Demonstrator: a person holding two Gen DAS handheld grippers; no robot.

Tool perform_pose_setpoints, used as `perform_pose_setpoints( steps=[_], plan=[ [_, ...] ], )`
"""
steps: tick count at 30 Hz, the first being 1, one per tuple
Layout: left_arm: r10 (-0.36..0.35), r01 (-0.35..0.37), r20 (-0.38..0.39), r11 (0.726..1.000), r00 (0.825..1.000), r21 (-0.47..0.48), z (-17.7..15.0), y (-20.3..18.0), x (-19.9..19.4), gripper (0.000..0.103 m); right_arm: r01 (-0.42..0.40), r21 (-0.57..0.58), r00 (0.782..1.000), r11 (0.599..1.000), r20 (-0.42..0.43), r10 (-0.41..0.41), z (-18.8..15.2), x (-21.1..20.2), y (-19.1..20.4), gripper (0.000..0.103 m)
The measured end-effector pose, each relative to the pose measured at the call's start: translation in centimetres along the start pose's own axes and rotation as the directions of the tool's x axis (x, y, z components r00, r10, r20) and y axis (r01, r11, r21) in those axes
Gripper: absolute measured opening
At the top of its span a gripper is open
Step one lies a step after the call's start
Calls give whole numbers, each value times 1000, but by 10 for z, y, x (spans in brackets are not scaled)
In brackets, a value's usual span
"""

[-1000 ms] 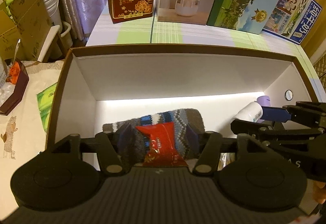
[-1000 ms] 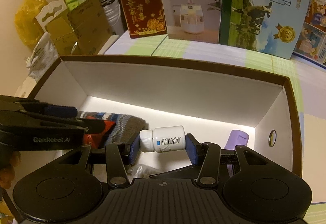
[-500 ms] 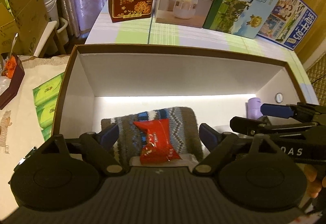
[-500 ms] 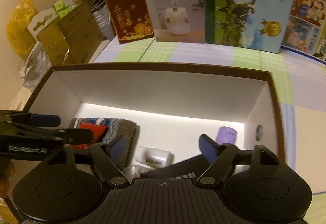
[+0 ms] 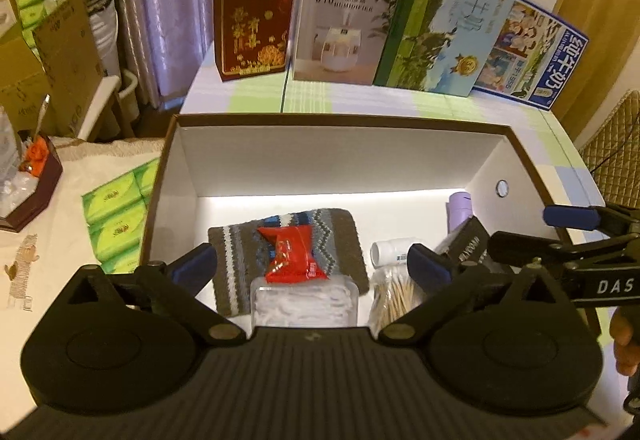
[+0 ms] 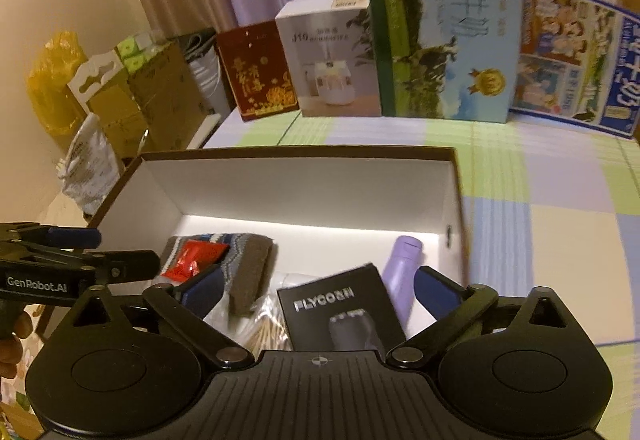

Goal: Organize objects

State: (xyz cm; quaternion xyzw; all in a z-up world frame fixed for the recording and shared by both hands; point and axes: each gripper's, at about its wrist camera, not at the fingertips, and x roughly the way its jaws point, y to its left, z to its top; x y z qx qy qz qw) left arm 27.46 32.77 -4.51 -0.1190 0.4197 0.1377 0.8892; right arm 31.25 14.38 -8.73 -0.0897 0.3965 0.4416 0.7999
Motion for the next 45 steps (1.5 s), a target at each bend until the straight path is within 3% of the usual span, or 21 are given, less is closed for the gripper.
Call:
perform_pose_setpoints(
  steps=[15,26,45],
  plan=[
    [50,-49,74,999,996,-11,-41,-39,-67,102,16,2,999,1000,45,-16,-38,-74,-4,101],
    [67,-64,81,997,994,-42,-84,-75,-110,102,9,1,998,1000,61,-9,-77,-132,-18,101],
    [11,-11,60,1000,998,-2,-152,-178,-156,102,67,79,995,995,64,-72,-158,-234,-76,101]
  ],
)
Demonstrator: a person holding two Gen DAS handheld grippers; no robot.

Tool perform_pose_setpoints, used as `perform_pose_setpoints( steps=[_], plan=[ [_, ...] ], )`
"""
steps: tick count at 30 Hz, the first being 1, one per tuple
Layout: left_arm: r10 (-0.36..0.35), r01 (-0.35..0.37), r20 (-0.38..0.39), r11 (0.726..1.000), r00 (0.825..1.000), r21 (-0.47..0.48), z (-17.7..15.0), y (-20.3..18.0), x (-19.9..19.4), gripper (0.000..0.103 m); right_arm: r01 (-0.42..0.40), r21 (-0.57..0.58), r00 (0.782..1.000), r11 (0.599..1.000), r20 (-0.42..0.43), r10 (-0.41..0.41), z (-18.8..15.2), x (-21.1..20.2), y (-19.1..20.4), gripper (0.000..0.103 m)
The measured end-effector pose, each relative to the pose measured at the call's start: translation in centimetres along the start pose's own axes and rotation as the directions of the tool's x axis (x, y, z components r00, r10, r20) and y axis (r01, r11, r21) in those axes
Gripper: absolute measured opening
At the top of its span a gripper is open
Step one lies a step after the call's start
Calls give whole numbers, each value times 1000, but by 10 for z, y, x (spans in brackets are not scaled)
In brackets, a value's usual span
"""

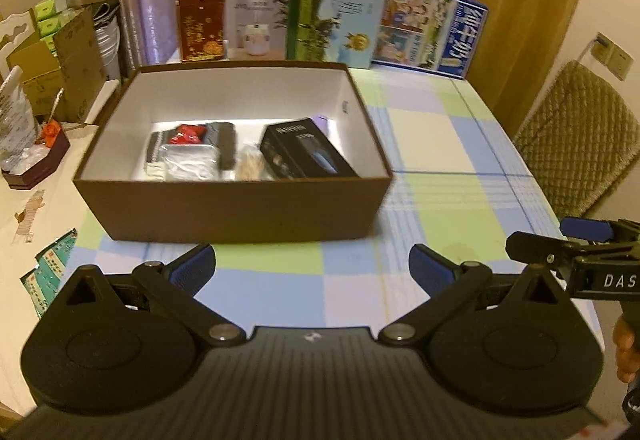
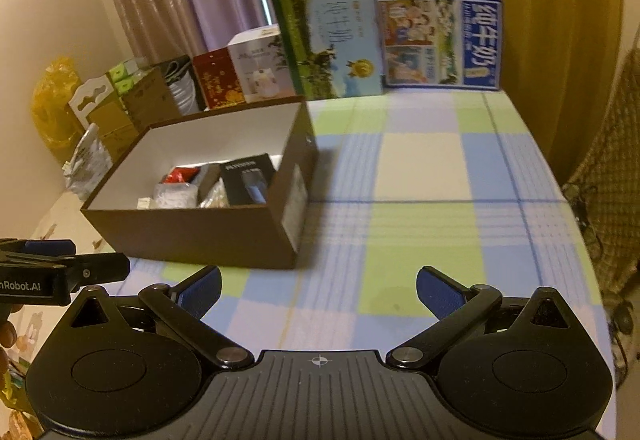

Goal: Organize objects

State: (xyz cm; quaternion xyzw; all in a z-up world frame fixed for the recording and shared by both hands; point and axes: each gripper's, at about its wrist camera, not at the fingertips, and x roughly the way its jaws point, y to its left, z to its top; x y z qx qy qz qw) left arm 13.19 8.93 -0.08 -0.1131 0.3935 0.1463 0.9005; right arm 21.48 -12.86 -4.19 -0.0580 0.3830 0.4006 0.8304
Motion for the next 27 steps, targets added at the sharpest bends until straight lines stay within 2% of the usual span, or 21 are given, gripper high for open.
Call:
perform_pose_setpoints(
  steps=[13,27],
  plan=[
    [-62,62,-12,997,998,45,-42,-54,-23,102,50,31,999,998,-8,-50,-44,-55,-30,101],
    [-62,62,-4,996,998,58,-70,-74,-47,102,59,21,998,998,-1,-59,-69,-87,-34,101]
  ],
)
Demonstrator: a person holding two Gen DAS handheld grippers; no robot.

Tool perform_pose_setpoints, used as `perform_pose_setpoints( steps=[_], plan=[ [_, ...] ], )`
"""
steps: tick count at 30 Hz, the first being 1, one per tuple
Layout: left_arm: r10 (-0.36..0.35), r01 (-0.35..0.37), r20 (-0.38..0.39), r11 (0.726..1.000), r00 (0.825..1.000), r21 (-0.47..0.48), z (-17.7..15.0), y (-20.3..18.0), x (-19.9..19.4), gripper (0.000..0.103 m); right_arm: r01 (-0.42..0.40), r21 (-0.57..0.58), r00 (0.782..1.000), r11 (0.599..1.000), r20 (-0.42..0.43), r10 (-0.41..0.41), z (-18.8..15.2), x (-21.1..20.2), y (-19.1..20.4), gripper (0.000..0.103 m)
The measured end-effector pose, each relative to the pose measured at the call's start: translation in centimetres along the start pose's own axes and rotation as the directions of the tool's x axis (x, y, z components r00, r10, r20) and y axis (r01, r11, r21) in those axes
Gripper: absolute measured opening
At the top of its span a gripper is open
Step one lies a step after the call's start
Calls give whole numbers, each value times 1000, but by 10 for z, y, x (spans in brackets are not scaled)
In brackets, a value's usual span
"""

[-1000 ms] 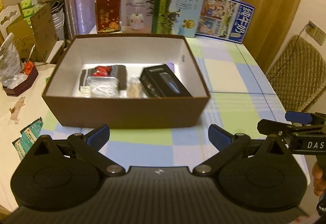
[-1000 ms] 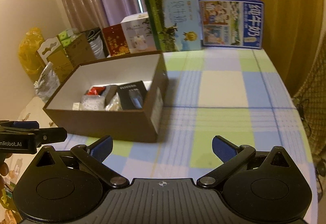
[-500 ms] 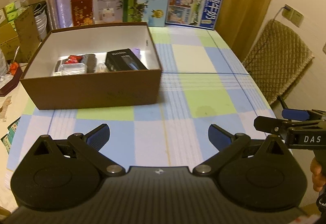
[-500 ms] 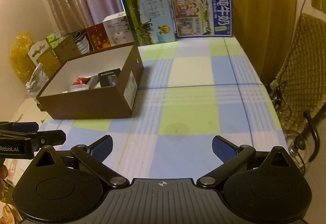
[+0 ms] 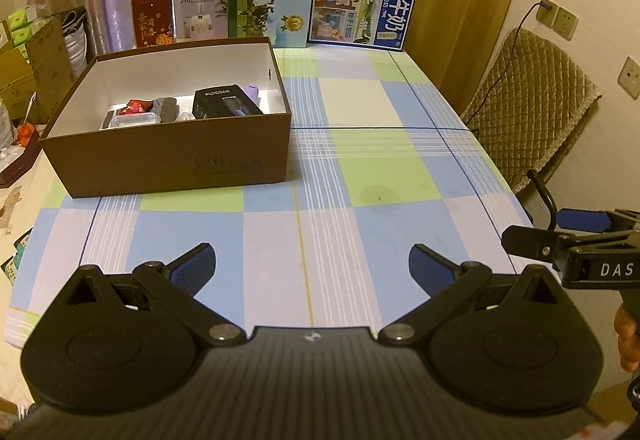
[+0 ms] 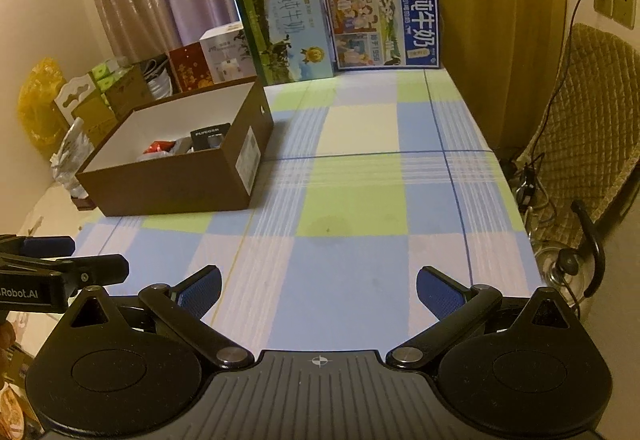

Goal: Organize objects

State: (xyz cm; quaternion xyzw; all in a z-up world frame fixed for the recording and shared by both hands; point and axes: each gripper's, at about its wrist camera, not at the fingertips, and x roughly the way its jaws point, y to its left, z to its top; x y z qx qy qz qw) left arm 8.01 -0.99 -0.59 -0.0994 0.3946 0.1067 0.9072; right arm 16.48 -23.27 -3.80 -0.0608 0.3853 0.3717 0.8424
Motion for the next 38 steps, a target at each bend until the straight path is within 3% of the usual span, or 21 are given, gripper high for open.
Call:
perform_pose_setpoints(
  steps=[38],
  plan=[
    [24,-24,21,1000,999,5,-2,-4,-7,102,-7,0,1000,1000,1,7,-3,-2,-3,101]
  ],
)
